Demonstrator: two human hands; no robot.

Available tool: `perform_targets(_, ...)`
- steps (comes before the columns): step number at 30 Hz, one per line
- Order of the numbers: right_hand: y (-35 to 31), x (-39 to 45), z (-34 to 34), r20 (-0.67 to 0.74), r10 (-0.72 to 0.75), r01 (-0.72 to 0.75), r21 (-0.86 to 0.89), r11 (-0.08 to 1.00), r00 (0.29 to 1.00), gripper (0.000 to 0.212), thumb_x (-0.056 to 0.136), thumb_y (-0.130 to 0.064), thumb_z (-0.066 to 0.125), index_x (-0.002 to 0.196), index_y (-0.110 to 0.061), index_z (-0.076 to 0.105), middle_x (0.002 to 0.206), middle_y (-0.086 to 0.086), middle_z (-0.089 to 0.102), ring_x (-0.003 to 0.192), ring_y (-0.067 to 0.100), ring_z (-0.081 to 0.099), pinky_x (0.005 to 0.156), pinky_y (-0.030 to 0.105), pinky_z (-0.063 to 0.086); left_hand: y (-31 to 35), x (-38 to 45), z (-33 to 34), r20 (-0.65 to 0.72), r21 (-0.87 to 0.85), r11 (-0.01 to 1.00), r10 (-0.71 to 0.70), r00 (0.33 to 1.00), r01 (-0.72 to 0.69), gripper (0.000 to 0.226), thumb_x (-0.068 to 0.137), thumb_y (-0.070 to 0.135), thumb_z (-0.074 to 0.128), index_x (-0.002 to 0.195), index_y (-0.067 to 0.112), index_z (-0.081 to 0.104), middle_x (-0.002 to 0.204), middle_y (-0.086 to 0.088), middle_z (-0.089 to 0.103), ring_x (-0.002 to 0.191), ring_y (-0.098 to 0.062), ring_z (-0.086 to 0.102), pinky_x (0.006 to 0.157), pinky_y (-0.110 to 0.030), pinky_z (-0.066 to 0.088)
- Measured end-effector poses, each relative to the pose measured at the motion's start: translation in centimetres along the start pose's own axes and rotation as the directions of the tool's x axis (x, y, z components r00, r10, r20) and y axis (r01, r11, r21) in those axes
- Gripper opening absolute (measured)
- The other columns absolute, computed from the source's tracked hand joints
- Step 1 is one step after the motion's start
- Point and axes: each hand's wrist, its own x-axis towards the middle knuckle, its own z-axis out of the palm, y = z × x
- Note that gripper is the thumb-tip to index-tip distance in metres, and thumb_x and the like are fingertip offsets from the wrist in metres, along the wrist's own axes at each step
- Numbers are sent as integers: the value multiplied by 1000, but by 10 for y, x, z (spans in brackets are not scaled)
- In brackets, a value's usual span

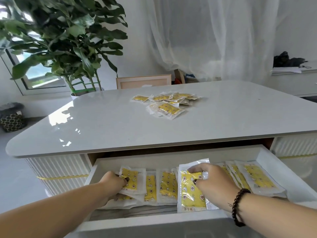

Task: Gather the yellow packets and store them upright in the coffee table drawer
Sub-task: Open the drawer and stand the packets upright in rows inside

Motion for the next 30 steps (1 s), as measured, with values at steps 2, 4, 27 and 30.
perform_targets(2,0,1,0,1,4,-4,24,1000,1000,36,88,4,49,105,-24,63,87,9,64,38,11,37,36,16,33,-2,7,5,-6,18,1000,-3,1000,3,14,89,6,59,95,-7,64,95,-24,69,87,-38,68,77,-44,57)
perform_targets(4,1,1,0,2,13,-13,53,999,1000,37,88,5,48,105,-24,64,82,7,62,38,11,37,36,16,33,-4,13,9,0,28,999,-21,1000,21,13,88,6,60,93,-6,62,96,-21,68,87,-34,68,76,-41,59)
perform_targets(27,-3,-6,-7,-9,61,-59,145,988,998,36,89,7,48,105,-21,63,95,15,66,22,1,33,31,14,28,9,-4,7,-73,572,815,163,984,-93,34,86,30,62,108,10,45,104,-9,58,80,-20,58,50,-24,42)
perform_targets(30,-2,-6,-7,-13,42,-39,132,990,999,36,88,8,48,104,-21,63,89,12,64,22,2,32,32,13,27,17,-19,6,-36,562,811,222,974,-165,19,88,28,60,92,16,46,101,-5,59,86,-20,58,67,-29,49)
